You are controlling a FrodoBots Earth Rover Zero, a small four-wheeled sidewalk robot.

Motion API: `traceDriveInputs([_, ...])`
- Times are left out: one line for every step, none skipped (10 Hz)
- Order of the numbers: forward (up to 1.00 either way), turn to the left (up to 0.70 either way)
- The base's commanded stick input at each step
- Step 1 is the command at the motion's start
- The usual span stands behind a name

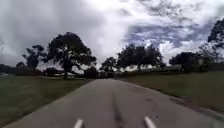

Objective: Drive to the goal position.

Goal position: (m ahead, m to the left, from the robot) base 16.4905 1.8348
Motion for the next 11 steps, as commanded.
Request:
traceDriveInputs([0.70,0.00])
traceDriveInputs([0.70,0.00])
traceDriveInputs([0.70,0.00])
traceDriveInputs([0.70,0.00])
traceDriveInputs([0.70,0.00])
traceDriveInputs([0.70,0.00])
traceDriveInputs([0.70,0.00])
traceDriveInputs([0.70,0.00])
traceDriveInputs([0.70,0.00])
traceDriveInputs([0.70,0.00])
traceDriveInputs([0.70,0.00])
